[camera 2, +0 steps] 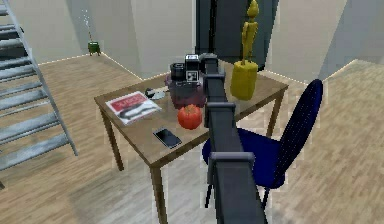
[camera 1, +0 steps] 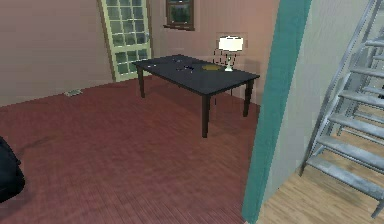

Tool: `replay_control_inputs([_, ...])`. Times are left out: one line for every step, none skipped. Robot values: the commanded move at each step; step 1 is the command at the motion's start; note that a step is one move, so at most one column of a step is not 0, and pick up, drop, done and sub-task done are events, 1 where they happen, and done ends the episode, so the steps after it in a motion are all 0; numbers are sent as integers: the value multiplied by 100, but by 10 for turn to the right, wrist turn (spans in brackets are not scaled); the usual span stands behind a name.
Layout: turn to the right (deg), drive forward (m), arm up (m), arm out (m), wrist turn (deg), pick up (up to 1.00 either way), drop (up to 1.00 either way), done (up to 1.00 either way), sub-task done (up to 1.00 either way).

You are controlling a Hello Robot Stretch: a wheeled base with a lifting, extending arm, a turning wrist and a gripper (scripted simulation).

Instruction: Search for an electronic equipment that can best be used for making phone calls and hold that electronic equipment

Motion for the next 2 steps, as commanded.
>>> replay_control_inputs([0, 0, -30, 0, 0, 0, 0, 0, 0])
replay_control_inputs([0, 0, 0, 0, 0, 100, 0, 0, 0])
